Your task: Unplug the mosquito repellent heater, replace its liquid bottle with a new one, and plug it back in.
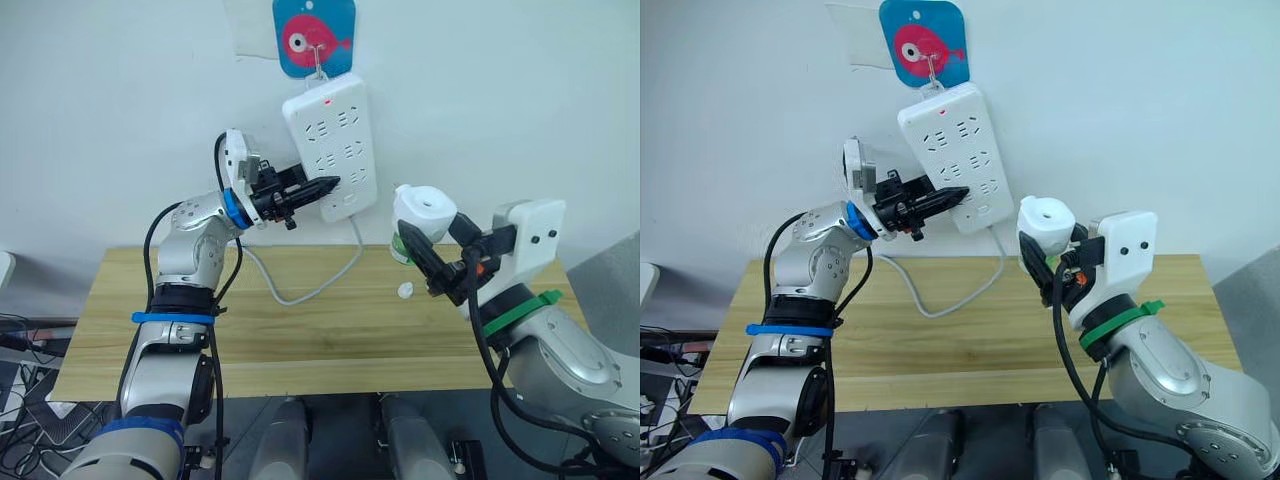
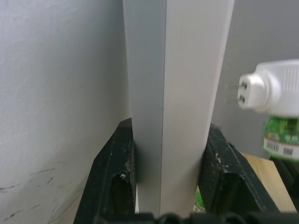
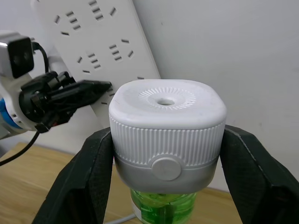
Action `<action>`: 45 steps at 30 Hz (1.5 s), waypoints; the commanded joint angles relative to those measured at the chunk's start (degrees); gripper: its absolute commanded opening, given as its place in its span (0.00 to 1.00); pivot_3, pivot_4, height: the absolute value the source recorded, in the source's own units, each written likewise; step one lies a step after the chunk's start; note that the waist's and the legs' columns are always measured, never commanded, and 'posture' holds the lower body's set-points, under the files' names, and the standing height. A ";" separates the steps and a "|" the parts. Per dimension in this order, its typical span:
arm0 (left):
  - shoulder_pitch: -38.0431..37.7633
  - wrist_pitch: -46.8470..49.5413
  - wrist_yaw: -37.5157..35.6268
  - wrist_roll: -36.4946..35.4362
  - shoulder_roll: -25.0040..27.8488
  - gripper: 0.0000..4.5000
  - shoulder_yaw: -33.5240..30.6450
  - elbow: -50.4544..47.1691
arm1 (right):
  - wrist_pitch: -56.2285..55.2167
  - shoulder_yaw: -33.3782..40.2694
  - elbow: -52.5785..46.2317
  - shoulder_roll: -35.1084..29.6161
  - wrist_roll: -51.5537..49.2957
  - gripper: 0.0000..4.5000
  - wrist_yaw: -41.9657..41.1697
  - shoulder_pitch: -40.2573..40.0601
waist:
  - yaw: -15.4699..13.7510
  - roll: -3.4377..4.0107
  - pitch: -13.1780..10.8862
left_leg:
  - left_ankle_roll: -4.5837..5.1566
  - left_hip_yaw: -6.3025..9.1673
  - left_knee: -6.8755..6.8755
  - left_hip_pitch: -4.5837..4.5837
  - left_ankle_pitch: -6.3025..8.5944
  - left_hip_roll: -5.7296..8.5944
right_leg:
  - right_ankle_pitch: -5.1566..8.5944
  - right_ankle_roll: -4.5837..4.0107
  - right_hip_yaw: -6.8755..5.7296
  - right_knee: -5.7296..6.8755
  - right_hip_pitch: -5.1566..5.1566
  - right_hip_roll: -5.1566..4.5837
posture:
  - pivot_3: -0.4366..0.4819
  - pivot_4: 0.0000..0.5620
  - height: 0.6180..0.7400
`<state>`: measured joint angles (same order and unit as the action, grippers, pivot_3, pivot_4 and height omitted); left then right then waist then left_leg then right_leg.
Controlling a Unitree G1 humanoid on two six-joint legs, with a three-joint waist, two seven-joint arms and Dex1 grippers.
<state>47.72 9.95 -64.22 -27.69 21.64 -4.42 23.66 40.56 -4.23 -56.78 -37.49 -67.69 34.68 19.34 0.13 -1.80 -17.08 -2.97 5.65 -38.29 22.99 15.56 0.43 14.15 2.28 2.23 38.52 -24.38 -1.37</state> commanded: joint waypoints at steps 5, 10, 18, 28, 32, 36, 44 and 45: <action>1.89 -0.74 1.49 0.79 -1.13 0.29 -0.28 0.60 | 2.99 0.01 3.41 -0.07 -3.66 0.65 -3.69 7.85 | -0.03 0.00 0.00 | 0.00 0.01 -0.09 0.01 0.00 0.01 | 0.00 0.00 -0.01 0.06 0.00 0.00 | 0.53 0.47 1.00; 1.71 -1.00 1.32 1.24 -1.10 0.29 -0.23 0.38 | 5.89 -1.40 5.97 1.05 -2.28 0.65 -3.79 11.79 | -0.07 0.00 -0.01 | 0.02 0.06 -0.22 0.03 0.01 0.02 | 0.00 0.00 -0.04 0.13 0.01 -0.01 | 0.54 0.48 1.00; 1.61 -1.14 1.31 1.60 -1.13 0.29 -0.24 0.32 | 8.41 -2.98 7.96 5.72 0.79 0.65 -3.49 14.35 | -0.07 0.00 -0.01 | 0.02 0.10 -0.27 0.04 0.01 0.02 | 0.01 0.00 -0.06 0.15 0.01 -0.01 | 0.55 0.49 1.00; 1.57 -0.61 1.01 1.42 -1.08 0.29 -0.14 -0.14 | 8.51 -4.08 8.54 8.35 9.60 0.65 -9.19 8.73 | -0.06 0.00 -0.01 | 0.03 0.12 -0.27 0.05 0.02 0.02 | 0.01 0.00 -0.08 0.16 0.00 0.00 | 0.55 0.50 1.00; 1.66 -0.42 1.03 1.45 -0.97 0.29 -0.10 -0.36 | 8.64 -3.95 9.11 10.29 12.77 0.65 -11.07 8.15 | -0.06 0.00 -0.01 | 0.03 0.13 -0.27 0.05 0.02 0.02 | 0.01 0.01 -0.08 0.16 0.00 0.01 | 0.56 0.50 1.00; 1.65 -0.28 0.88 1.43 -0.85 0.29 -0.01 -0.62 | 8.82 -3.72 9.82 12.13 15.61 0.65 -12.47 7.71 | -0.07 0.00 -0.01 | 0.03 0.14 -0.27 0.05 0.02 0.02 | 0.01 0.01 -0.09 0.15 0.00 0.01 | 0.56 0.50 1.00; 1.06 0.07 0.81 1.34 -0.69 0.29 0.15 -1.95 | 9.99 -3.17 10.44 14.72 19.63 0.65 -15.42 7.21 | -0.09 0.00 -0.01 | 0.03 0.14 -0.25 0.05 0.02 0.02 | 0.01 0.01 -0.09 0.14 0.00 0.00 | 0.58 0.48 1.00; 0.92 0.09 0.81 1.35 -0.69 0.29 0.18 -2.16 | 10.02 -3.18 10.57 15.16 20.11 0.65 -15.80 7.26 | -0.11 0.01 -0.01 | 0.03 0.15 -0.25 0.05 0.02 0.02 | 0.01 0.01 -0.10 0.14 0.00 0.00 | 0.58 0.48 1.00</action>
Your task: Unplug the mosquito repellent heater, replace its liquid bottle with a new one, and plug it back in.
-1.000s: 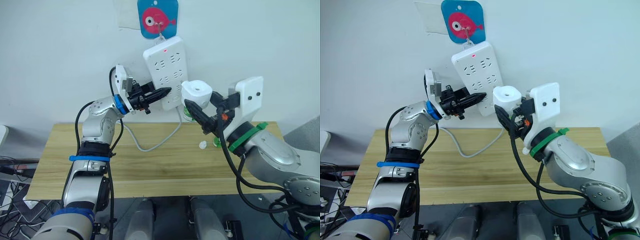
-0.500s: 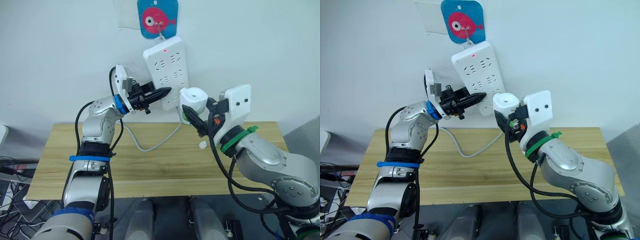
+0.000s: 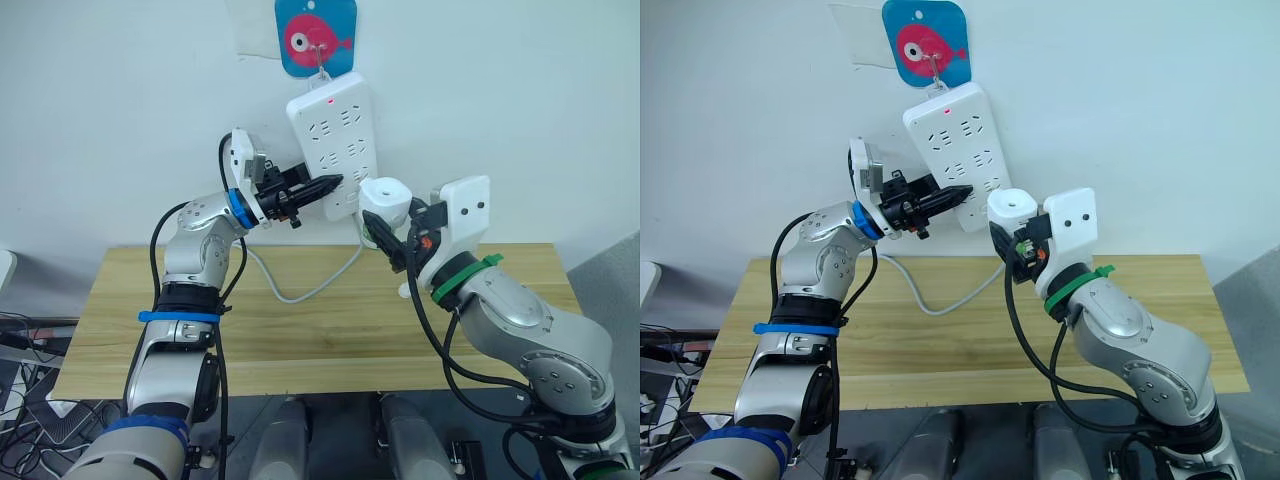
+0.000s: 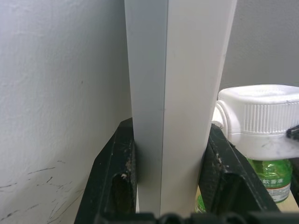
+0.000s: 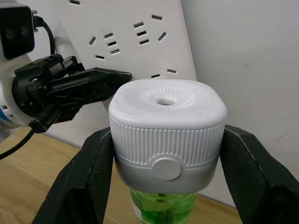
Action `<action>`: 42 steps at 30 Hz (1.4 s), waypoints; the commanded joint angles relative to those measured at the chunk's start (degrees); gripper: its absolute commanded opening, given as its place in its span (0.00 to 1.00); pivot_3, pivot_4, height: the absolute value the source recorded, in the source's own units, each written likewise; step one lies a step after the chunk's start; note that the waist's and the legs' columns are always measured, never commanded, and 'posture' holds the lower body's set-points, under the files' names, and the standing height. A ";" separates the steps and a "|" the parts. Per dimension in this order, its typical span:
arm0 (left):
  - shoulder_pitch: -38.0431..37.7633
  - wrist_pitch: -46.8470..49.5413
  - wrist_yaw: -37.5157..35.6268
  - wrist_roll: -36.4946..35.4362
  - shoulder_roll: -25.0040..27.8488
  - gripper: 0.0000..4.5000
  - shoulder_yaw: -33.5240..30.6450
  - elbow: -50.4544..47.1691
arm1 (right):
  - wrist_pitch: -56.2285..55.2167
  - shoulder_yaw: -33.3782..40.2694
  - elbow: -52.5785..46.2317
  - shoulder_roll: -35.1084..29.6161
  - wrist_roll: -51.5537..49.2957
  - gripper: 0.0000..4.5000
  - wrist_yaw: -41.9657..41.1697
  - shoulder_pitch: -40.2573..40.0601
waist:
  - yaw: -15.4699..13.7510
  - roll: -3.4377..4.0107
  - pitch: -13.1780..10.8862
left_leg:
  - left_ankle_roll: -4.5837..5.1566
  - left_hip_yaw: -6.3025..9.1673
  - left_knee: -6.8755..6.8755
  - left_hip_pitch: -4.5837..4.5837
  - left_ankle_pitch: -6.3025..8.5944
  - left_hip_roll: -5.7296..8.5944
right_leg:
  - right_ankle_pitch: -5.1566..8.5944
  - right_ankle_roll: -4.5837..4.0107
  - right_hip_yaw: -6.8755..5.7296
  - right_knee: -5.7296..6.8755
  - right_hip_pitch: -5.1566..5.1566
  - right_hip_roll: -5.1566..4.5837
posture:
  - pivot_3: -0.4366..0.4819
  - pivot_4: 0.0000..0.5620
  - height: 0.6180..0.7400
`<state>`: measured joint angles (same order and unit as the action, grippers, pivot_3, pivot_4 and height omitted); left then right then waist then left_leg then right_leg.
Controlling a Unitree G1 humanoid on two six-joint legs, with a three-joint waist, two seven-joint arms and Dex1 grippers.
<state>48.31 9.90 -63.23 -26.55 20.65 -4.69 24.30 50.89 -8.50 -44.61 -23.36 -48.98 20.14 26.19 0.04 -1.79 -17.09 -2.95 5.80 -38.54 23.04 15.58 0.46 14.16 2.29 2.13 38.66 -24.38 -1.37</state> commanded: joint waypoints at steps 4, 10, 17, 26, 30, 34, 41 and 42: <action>-0.06 0.40 -0.05 0.15 0.37 0.29 0.50 -3.51 | -0.02 1.34 -1.42 2.35 3.00 0.65 -2.51 0.69 | -0.04 0.00 0.00 | 0.00 0.01 0.01 0.01 0.00 0.00 | 0.00 0.00 0.00 -0.02 0.00 0.00 | 0.59 0.48 1.00; -0.22 0.87 0.21 0.12 0.59 0.29 0.38 -4.23 | 0.60 1.46 -1.79 3.75 5.24 0.65 -4.27 0.58 | -0.03 0.00 0.00 | 0.00 0.01 0.04 0.00 0.00 -0.01 | 0.00 0.00 0.00 -0.02 -0.02 0.00 | 0.59 0.47 1.00; -0.37 1.10 0.21 0.05 0.63 0.29 0.35 -4.54 | 0.37 2.28 -2.33 4.83 7.78 0.65 -6.41 0.55 | -0.03 0.00 0.00 | 0.00 0.00 0.05 0.00 0.00 -0.01 | 0.00 0.00 0.00 -0.02 -0.02 0.00 | 0.59 0.48 1.00; -0.07 0.86 0.04 0.30 0.87 0.29 0.26 -3.86 | 2.07 2.47 -4.69 6.39 8.24 0.65 -7.24 -1.39 | -0.04 0.01 -0.01 | 0.00 0.02 0.06 0.00 0.00 -0.01 | 0.00 0.00 0.00 -0.03 -0.03 0.00 | 0.59 0.49 1.00; -0.03 0.80 -0.05 0.35 0.92 0.29 0.25 -3.76 | 2.58 3.12 -6.22 7.17 8.09 0.65 -7.29 -2.41 | -0.04 0.01 -0.01 | 0.00 0.03 0.10 0.00 0.00 -0.01 | 0.00 0.00 -0.01 -0.06 -0.03 0.00 | 0.59 0.49 1.00; 0.19 0.66 -0.25 0.39 0.94 0.29 0.22 -3.34 | 2.71 3.30 -6.42 7.76 8.75 0.65 -7.54 -2.46 | -0.04 0.01 -0.01 | -0.01 0.03 0.11 0.00 0.00 0.00 | 0.01 0.01 0.00 -0.06 -0.03 0.00 | 0.59 0.49 1.00; 0.30 0.58 -0.39 0.41 0.93 0.29 0.25 -3.21 | 1.80 3.12 -5.15 8.87 11.41 0.65 -8.70 -1.81 | -0.04 0.01 -0.01 | -0.01 0.03 0.13 0.00 0.00 0.00 | 0.01 0.01 -0.01 -0.08 -0.03 0.00 | 0.59 0.49 1.00; 0.35 0.55 -0.38 0.44 0.90 0.29 0.27 -3.16 | 1.78 3.19 -5.02 8.91 11.65 0.65 -8.94 -1.79 | -0.04 0.01 -0.01 | -0.01 0.03 0.13 0.00 0.00 0.00 | 0.01 0.02 -0.01 -0.07 -0.03 0.00 | 0.59 0.49 1.00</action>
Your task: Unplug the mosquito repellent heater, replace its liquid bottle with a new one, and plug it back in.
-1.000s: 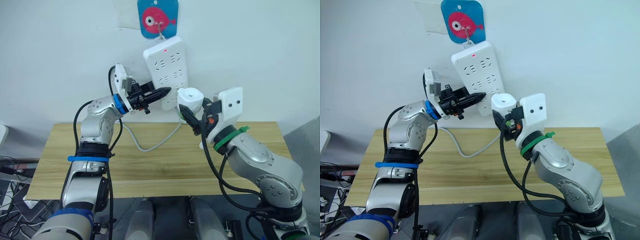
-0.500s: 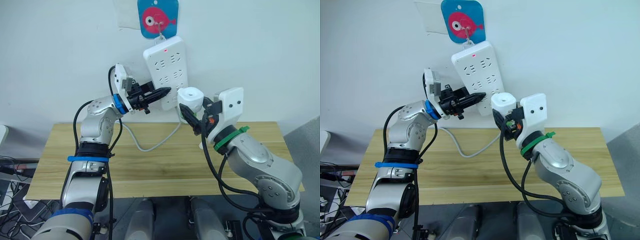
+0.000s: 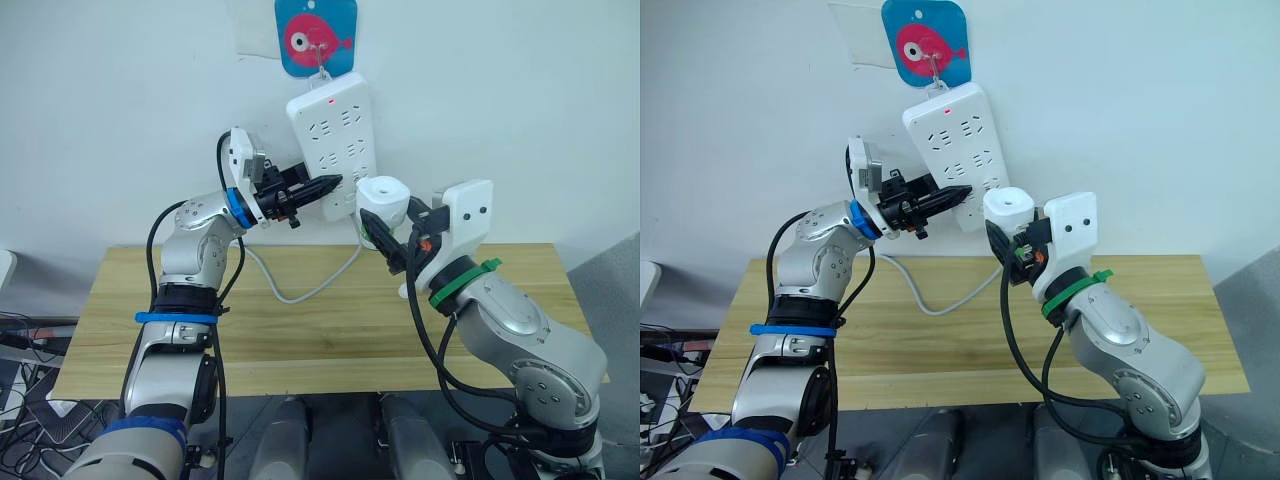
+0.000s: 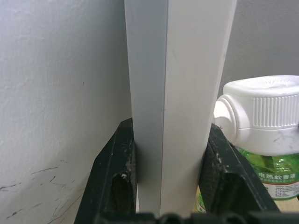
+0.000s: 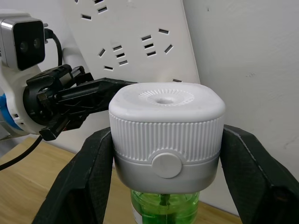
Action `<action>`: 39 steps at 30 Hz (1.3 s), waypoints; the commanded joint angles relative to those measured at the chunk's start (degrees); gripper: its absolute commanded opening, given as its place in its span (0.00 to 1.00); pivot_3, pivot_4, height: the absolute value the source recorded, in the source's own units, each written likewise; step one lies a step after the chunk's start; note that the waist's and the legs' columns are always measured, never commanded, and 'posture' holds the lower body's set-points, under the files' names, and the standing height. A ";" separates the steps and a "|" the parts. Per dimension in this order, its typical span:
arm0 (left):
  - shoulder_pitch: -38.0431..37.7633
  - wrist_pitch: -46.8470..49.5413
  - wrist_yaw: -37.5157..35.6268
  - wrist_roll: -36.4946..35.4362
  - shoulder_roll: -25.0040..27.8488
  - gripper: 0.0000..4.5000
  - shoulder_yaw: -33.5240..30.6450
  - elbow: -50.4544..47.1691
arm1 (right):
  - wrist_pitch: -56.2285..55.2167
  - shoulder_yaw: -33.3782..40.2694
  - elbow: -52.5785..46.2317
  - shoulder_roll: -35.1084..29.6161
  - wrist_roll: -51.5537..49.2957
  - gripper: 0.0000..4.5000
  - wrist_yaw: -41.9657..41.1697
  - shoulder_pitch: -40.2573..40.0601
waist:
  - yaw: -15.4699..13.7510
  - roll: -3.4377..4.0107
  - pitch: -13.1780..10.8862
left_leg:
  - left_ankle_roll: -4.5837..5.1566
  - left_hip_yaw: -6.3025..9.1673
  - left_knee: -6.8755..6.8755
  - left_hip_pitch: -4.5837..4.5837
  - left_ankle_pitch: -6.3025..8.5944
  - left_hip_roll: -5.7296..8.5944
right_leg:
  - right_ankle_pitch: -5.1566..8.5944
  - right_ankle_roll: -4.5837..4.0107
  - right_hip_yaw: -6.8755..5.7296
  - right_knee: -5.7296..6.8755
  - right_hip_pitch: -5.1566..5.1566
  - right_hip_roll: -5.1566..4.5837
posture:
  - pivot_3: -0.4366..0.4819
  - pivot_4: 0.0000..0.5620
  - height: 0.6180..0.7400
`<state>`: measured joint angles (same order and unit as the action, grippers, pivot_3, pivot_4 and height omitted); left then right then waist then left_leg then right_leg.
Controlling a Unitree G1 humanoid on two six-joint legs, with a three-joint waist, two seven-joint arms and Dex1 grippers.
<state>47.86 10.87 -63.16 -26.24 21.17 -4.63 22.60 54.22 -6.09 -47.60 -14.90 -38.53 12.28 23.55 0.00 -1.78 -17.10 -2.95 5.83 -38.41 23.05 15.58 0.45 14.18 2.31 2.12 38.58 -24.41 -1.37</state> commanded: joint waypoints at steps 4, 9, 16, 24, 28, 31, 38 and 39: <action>0.81 -0.50 -0.59 0.23 0.39 0.29 0.30 -1.36 | -1.85 0.93 -1.47 1.03 2.48 0.65 -2.13 1.13 | 0.00 0.00 0.00 | 0.00 0.00 0.00 0.00 0.00 0.00 | 0.00 0.00 0.00 -0.01 0.00 0.00 | 0.59 0.49 1.00; 0.72 -0.53 -0.60 0.25 0.43 0.29 0.30 -1.42 | -1.63 0.69 -1.25 2.03 3.58 0.65 -3.15 1.26 | 0.00 0.00 0.00 | 0.00 0.00 0.01 0.00 0.00 0.00 | 0.00 0.00 0.00 -0.01 0.00 0.00 | 0.59 0.49 1.00; 0.11 -0.10 -0.49 0.07 0.73 0.29 0.23 -2.30 | -1.48 0.28 -1.03 3.50 5.08 0.65 -4.20 1.04 | 0.01 0.01 -0.01 | 0.00 0.00 0.02 -0.01 0.00 0.00 | 0.00 0.00 0.00 -0.01 0.00 0.00 | 0.60 0.51 1.00; 0.28 0.09 -0.65 0.03 0.95 0.29 0.29 -2.30 | -1.60 -0.22 -0.27 4.80 7.14 0.65 -5.39 0.44 | 0.01 0.02 -0.02 | 0.00 0.01 0.05 -0.01 0.00 0.00 | 0.01 0.00 0.00 -0.01 -0.02 0.00 | 0.60 0.51 1.00; 0.25 0.10 -0.66 0.03 1.01 0.29 0.34 -2.36 | -1.73 -0.29 -0.03 5.39 7.99 0.65 -5.93 0.13 | 0.02 0.02 -0.03 | 0.00 0.01 0.09 -0.01 0.00 0.00 | 0.01 0.00 0.00 -0.02 -0.02 0.00 | 0.60 0.52 1.00; 0.28 0.22 -0.82 -0.02 1.09 0.29 0.41 -2.38 | -2.05 -0.43 0.45 5.92 8.95 0.65 -6.51 0.16 | 0.02 0.02 -0.03 | -0.01 0.01 0.11 -0.02 0.00 -0.01 | 0.01 0.00 0.00 -0.02 -0.03 0.00 | 0.60 0.51 1.00; 0.45 0.75 -1.06 -0.44 0.67 0.29 0.66 -2.53 | -4.91 -1.74 3.67 6.74 12.23 0.65 -8.30 0.93 | 0.11 0.02 -0.03 | -0.01 0.00 0.14 -0.04 -0.01 -0.01 | 0.01 0.00 0.01 -0.01 -0.04 0.01 | 0.60 0.51 1.00; 0.29 0.86 -1.12 -0.54 0.62 0.29 0.72 -2.74 | -5.57 -2.06 4.29 6.89 12.87 0.65 -8.52 0.97 | 0.12 0.02 -0.03 | -0.02 0.00 0.14 -0.05 -0.01 -0.01 | 0.01 0.00 0.02 0.00 -0.04 0.01 | 0.60 0.50 1.00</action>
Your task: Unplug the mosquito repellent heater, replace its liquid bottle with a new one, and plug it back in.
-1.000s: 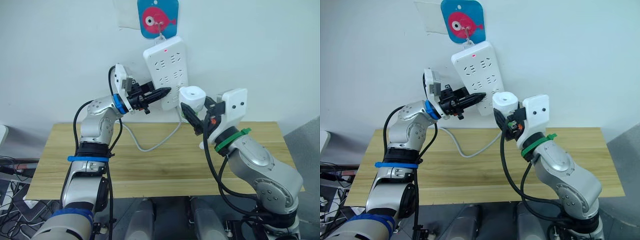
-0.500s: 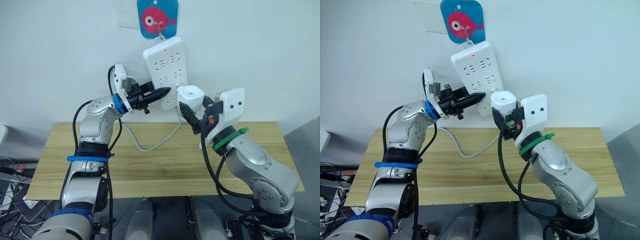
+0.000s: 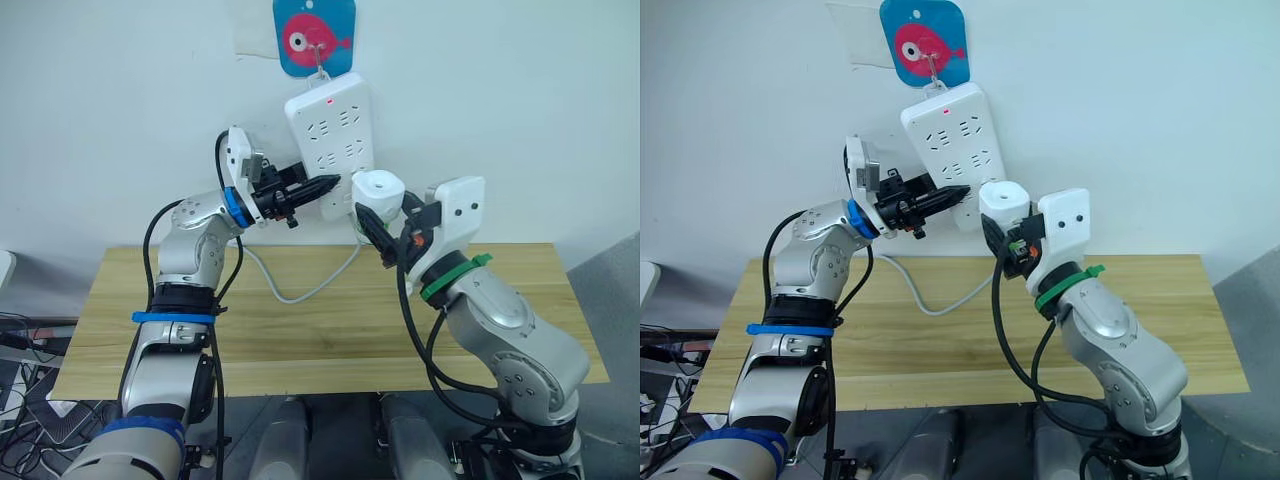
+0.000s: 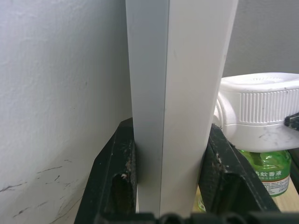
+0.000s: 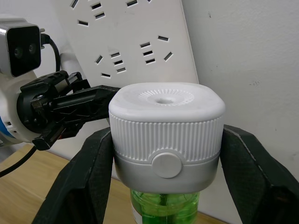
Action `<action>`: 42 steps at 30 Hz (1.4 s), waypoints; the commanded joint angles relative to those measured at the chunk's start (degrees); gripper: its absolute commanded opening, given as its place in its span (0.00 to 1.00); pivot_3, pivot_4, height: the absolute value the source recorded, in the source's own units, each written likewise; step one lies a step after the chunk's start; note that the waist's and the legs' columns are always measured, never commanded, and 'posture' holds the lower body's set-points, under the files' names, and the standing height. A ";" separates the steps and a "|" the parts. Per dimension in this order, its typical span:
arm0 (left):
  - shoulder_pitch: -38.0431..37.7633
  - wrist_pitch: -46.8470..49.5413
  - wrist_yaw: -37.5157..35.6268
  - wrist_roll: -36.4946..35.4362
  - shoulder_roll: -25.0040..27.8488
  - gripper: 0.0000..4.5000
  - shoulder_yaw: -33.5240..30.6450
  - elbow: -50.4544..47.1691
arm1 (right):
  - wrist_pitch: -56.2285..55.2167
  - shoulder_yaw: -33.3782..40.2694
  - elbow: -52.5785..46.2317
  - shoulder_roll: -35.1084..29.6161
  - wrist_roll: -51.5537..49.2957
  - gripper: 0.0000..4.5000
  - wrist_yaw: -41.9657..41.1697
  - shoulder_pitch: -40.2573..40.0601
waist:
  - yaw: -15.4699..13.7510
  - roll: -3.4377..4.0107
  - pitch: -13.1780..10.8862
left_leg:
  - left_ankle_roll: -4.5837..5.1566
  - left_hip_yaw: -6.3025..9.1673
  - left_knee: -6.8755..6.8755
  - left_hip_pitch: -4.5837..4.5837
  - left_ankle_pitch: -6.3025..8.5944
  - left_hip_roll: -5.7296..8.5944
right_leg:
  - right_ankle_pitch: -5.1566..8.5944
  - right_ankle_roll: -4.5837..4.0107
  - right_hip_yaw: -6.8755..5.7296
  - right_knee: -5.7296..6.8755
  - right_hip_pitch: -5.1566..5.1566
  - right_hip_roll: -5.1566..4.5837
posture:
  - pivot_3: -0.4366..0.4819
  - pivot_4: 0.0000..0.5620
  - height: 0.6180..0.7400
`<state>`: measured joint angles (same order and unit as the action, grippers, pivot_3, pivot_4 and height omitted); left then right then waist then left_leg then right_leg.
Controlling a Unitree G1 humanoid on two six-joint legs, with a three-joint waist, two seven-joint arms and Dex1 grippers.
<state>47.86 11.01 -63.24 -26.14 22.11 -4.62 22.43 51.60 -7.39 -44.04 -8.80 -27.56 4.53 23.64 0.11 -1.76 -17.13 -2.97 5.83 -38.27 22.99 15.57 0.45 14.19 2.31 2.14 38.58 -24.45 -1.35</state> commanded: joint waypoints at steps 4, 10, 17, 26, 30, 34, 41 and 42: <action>0.30 1.35 -1.15 -1.13 -0.47 0.29 0.61 -3.07 | -5.52 -2.02 3.14 1.93 4.09 0.65 -1.41 0.73 | 0.08 0.00 0.00 | -0.02 -0.03 0.01 -0.04 -0.01 0.00 | 0.00 0.00 0.01 0.05 -0.01 0.06 | 0.60 0.50 1.00; 0.48 2.21 -1.29 -1.51 -0.56 0.29 0.22 -3.46 | -8.65 -3.96 6.10 2.70 7.22 0.65 -2.86 0.22 | 0.15 0.00 0.00 | -0.17 -0.01 0.02 -0.10 -0.09 0.00 | 0.00 0.00 0.02 0.27 -0.07 0.09 | 0.61 0.48 1.00; 0.24 2.95 -1.27 -1.64 -0.57 0.29 -0.11 -4.16 | -8.75 -5.14 6.88 2.03 9.54 0.65 -4.86 -1.14 | 0.16 0.00 0.00 | -0.27 0.02 0.05 -0.10 -0.16 -0.01 | -0.01 -0.01 0.00 0.33 -0.12 0.15 | 0.61 0.48 1.00; 0.09 2.22 -1.69 -1.03 -0.56 0.29 0.20 -3.76 | -5.07 -3.88 6.93 2.04 9.18 0.65 -6.14 -1.26 | 0.15 0.00 0.00 | -0.28 0.04 0.07 -0.09 -0.16 -0.03 | -0.01 -0.02 0.00 0.33 -0.12 0.14 | 0.61 0.49 1.00; 0.24 1.90 -1.70 -0.82 -0.71 0.29 0.23 -3.46 | -3.06 -3.12 7.04 2.58 8.95 0.65 -5.91 -0.66 | 0.12 0.00 0.01 | -0.28 0.08 0.11 -0.07 -0.16 -0.03 | 0.00 -0.02 -0.04 0.27 -0.13 0.13 | 0.61 0.49 1.00; 0.21 1.62 -1.73 -0.73 -0.69 0.29 0.19 -3.32 | -1.85 -2.78 7.33 3.03 9.15 0.65 -5.79 0.46 | 0.11 0.00 0.01 | -0.28 0.07 0.13 -0.08 -0.16 -0.03 | 0.00 -0.02 0.01 0.26 -0.14 0.10 | 0.61 0.49 1.00; -0.10 1.59 -1.95 -0.73 -0.79 0.29 0.19 -3.69 | 0.58 -0.97 8.35 3.82 9.04 0.65 -5.46 5.37 | 0.14 0.00 0.01 | -0.28 0.07 0.13 -0.08 -0.16 -0.02 | 0.00 -0.03 0.02 0.28 -0.16 0.11 | 0.61 0.49 1.00; -0.10 1.52 -1.94 -0.65 -0.85 0.29 0.19 -3.65 | 1.08 -0.77 8.74 3.98 9.03 0.65 -5.41 6.06 | 0.17 0.00 0.01 | -0.29 0.07 0.13 -0.08 -0.17 -0.02 | 0.00 -0.03 0.02 0.30 -0.17 0.11 | 0.61 0.49 1.00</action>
<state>47.61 12.02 -63.18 -24.68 22.68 -5.70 21.96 51.99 -9.10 -37.27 -5.76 -18.99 -1.28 27.16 0.27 -1.76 -17.12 -3.26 5.90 -38.14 22.91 15.39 0.42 14.18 2.27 2.16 38.89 -24.64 -1.23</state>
